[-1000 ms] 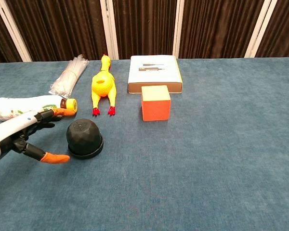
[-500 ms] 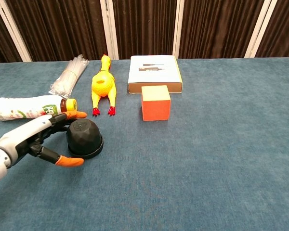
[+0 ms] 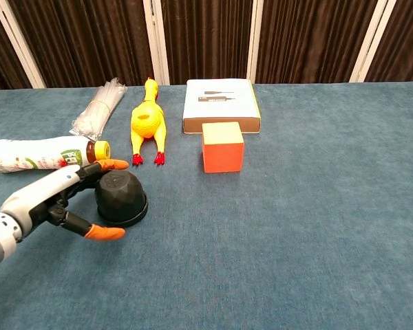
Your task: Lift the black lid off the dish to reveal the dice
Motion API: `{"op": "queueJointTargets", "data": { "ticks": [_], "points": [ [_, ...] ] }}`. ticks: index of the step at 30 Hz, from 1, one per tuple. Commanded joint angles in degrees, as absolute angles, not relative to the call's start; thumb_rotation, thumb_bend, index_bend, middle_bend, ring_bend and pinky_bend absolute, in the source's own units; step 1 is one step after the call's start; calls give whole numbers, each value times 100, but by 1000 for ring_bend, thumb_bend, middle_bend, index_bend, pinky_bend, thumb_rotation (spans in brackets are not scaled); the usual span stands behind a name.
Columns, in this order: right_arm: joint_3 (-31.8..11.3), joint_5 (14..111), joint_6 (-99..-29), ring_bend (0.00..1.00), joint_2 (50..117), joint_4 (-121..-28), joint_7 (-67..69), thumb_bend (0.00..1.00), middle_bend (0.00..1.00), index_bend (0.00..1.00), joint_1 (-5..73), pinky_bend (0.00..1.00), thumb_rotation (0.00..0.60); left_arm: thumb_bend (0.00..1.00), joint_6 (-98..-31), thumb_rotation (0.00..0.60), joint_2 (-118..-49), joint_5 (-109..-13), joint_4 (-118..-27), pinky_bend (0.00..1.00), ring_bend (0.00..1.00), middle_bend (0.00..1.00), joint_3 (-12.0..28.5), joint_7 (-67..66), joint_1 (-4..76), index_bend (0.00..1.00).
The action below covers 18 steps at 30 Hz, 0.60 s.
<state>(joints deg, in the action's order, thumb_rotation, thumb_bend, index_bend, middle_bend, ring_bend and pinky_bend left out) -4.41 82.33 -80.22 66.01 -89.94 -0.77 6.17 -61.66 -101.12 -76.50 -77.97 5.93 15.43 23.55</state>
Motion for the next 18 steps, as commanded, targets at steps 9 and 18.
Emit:
{"op": "queueJointTargets", "data": {
  "ticks": [9, 18],
  "points": [
    [-385, 8298, -8029, 67, 6615, -9065, -97, 190, 30, 60, 610, 0, 600, 102, -6095, 600, -10124, -7555, -7677, 0, 0, 92, 564, 1335, 2366, 104],
    [-391, 8251, -7958, 67, 6622, -9062, -86, 190, 30, 60, 640, 0, 600, 99, -6101, 600, -10117, -7458, -7712, 0, 0, 141, 578, 947, 2386, 93]
  ]
}}
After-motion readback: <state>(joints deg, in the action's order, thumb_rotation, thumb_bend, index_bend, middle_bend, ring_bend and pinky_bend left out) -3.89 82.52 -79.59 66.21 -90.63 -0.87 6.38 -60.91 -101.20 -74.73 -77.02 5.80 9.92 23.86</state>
